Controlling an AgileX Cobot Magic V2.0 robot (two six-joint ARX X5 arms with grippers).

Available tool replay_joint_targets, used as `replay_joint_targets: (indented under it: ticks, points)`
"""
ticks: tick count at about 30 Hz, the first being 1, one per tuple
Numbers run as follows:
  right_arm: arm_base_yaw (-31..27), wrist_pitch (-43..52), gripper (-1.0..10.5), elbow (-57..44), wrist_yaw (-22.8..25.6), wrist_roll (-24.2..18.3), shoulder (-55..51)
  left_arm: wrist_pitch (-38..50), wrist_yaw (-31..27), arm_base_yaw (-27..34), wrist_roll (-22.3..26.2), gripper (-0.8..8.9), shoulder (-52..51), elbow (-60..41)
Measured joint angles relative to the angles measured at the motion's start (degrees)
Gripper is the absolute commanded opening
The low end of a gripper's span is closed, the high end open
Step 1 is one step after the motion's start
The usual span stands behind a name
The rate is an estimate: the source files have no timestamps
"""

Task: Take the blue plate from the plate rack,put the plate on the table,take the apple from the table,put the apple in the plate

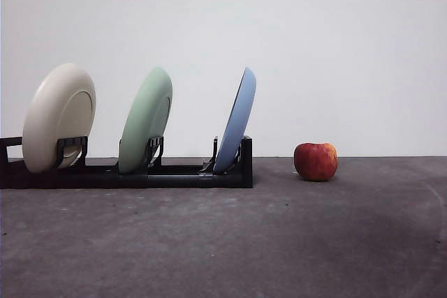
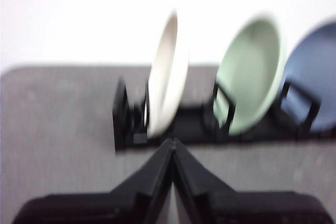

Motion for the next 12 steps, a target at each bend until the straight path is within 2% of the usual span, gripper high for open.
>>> replay_joint_targets:
  ticks: [5,12]
  points:
    - [0.00,-0.85,-0.1,9.99,0.00,0.92,3.37,0.44,0.11,0.00,-0.96,-0.06,4.52,7.34]
    - [0.00,-12.83,0.0,26.60,0.13,0.68,14.86,0.44,0.11,0.00,-1.31,-0.06,17.11,17.90]
